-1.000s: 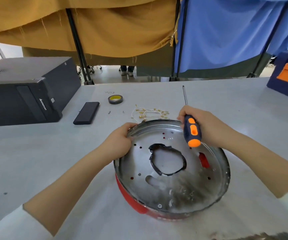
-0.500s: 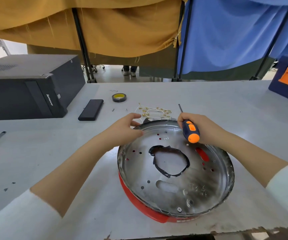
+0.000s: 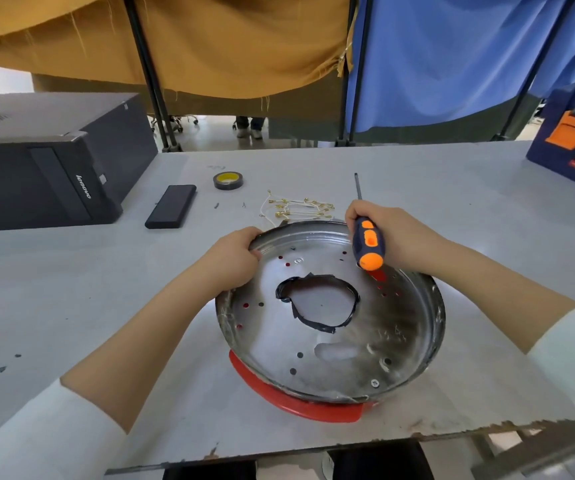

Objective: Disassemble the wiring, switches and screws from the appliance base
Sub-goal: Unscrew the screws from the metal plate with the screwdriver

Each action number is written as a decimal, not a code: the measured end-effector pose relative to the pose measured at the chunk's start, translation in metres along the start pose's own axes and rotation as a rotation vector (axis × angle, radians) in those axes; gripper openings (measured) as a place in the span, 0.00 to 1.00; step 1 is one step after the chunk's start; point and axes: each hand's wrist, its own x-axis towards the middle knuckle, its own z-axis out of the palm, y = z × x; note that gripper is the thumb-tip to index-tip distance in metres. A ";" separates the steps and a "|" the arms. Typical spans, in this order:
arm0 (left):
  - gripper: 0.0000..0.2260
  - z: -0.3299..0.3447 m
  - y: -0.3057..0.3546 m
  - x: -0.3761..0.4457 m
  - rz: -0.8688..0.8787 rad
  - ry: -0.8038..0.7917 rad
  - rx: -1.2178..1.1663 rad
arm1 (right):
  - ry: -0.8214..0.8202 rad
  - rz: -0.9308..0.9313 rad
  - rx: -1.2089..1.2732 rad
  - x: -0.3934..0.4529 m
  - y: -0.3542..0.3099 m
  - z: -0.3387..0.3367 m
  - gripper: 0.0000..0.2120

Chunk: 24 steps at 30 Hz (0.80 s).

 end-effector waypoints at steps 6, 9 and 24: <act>0.19 0.007 0.000 -0.020 -0.037 0.074 -0.017 | -0.088 -0.024 -0.221 0.005 0.003 0.006 0.11; 0.17 0.001 0.003 -0.018 -0.051 -0.030 0.026 | -0.084 -0.031 -0.197 0.006 0.006 0.005 0.12; 0.18 0.014 0.019 0.010 0.035 0.085 0.388 | 0.242 -0.161 -0.008 0.011 -0.020 -0.006 0.17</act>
